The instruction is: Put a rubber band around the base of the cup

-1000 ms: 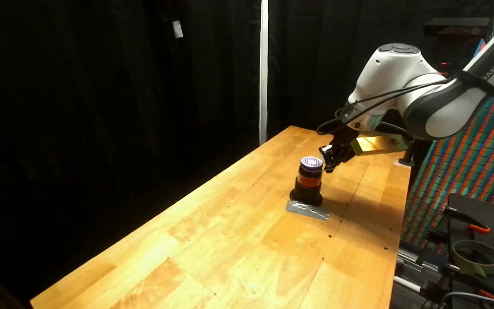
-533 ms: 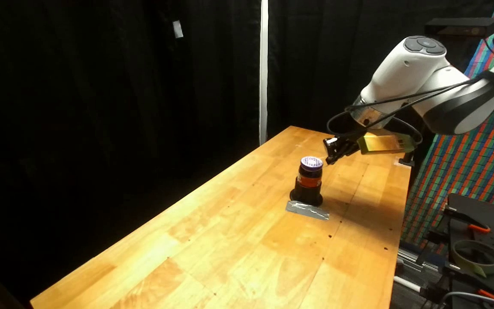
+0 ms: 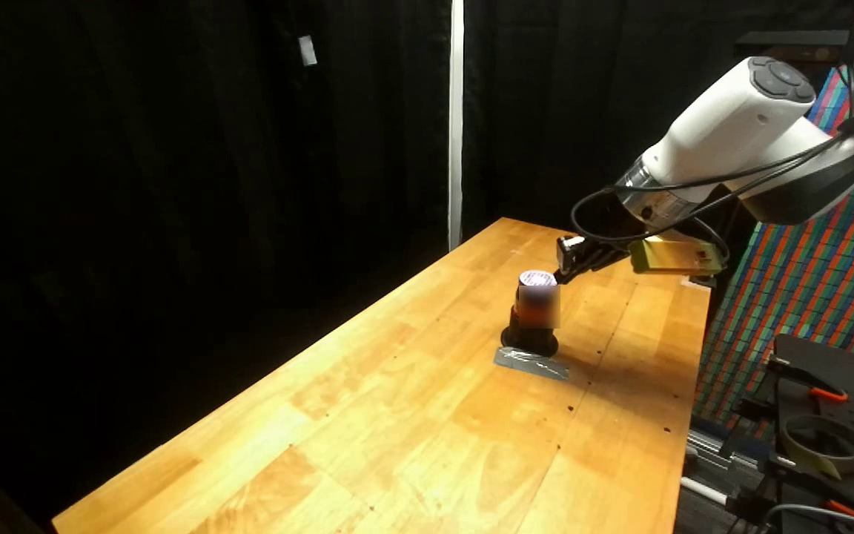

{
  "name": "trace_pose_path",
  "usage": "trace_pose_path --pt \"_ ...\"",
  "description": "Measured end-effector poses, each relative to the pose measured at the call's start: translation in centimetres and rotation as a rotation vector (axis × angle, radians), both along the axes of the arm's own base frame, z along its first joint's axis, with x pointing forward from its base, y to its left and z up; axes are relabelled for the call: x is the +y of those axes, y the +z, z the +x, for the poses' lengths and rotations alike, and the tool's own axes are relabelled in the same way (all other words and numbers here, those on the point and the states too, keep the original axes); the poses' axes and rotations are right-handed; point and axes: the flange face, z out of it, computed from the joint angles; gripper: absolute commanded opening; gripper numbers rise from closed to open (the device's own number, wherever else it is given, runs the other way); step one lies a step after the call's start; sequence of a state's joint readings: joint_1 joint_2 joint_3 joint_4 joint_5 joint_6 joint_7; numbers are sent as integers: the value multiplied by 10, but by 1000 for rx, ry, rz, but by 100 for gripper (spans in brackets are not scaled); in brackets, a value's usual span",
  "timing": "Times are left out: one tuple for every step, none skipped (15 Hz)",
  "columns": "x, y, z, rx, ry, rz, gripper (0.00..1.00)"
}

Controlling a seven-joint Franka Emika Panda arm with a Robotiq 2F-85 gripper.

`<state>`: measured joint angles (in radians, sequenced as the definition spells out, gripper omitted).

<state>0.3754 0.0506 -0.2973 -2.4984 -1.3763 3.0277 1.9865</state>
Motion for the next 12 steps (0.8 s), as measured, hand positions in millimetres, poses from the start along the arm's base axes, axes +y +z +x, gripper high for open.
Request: trace_pose_path --pt "-1 2 -1 -21 -7 -14 10" --pt "-2 3 -3 -36 -14 -26 11" --pt "-2 3 -6 -49 -18 -35 11" --pt "-2 1 -8 -59 -22 -43 10" --pt "-1 -1 -10 -64 -25 -46 13" --pt "0 -4 -13 -62 -25 -47 36" --pt "1 -9 -17 -48 -22 -49 40" --pt "2 -14 -21 -26 -17 -47 47" --pt "3 -20 -27 10 -9 -41 54" --pt "4 -26 -33 49 8 -35 62" --pt "3 -33 -41 91 22 -25 69" --pt "2 -42 -50 134 34 -21 78"
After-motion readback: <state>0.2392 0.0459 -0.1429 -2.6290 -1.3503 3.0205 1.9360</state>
